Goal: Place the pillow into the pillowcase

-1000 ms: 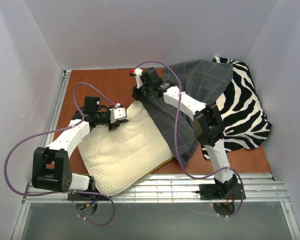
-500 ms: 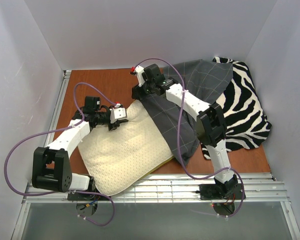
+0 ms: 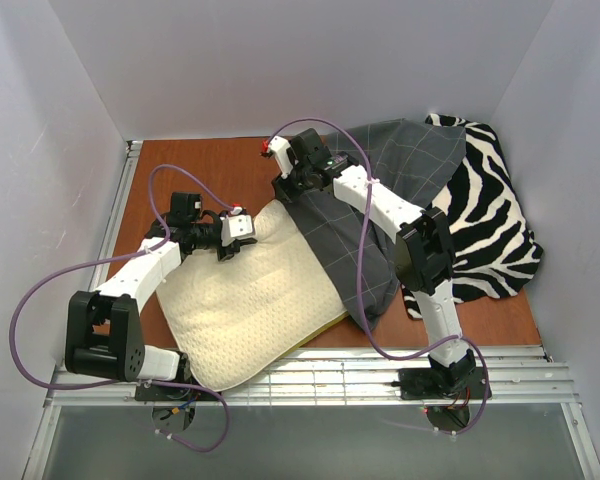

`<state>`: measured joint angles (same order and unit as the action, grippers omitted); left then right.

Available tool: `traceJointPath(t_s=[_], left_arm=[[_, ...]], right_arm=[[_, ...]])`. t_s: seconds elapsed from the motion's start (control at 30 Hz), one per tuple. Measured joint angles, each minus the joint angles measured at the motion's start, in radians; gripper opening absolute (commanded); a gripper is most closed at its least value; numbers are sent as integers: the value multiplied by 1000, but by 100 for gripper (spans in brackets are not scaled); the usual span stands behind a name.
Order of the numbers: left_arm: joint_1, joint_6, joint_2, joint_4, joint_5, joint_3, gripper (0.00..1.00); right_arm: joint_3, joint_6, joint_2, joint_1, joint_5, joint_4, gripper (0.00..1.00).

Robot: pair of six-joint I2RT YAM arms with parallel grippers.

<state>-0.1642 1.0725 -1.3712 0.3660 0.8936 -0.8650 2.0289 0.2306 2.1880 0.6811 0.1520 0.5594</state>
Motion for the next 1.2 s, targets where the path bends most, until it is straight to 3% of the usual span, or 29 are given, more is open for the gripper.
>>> traceJointPath(t_s=[0.1, 0.13, 0.17, 0.27, 0.47, 0.7, 0.87, 1.07, 1.2], left_arm=[[-1, 0, -2, -1, -3, 0, 0], [-2, 0, -5, -2, -3, 0, 0], [-2, 0, -9, -4, -3, 0, 0], [-2, 0, -17, -8, -9, 0, 0], [-2, -10, -20, -10, -11, -2, 0], [-8, -79, -29, -46, 2, -11, 0], [-24, -166, -14, -105, 16, -15, 0], [-30, -220, 101, -161, 22, 37, 0], [-29, -227, 241, -192, 13, 98, 0]], right_arm=[[0, 16, 0, 0, 0, 10, 35], [0, 20, 0, 0, 0, 14, 29], [2, 31, 1, 0, 0, 18, 15], [6, 38, 7, 0, -8, 21, 1], [37, 6, 20, 0, 21, 29, 1], [48, -128, 20, -5, 161, 17, 1], [-75, -261, -26, 15, 254, -84, 1], [-229, -477, -138, 27, 340, -270, 1], [-238, -609, -205, 27, 392, -350, 1]])
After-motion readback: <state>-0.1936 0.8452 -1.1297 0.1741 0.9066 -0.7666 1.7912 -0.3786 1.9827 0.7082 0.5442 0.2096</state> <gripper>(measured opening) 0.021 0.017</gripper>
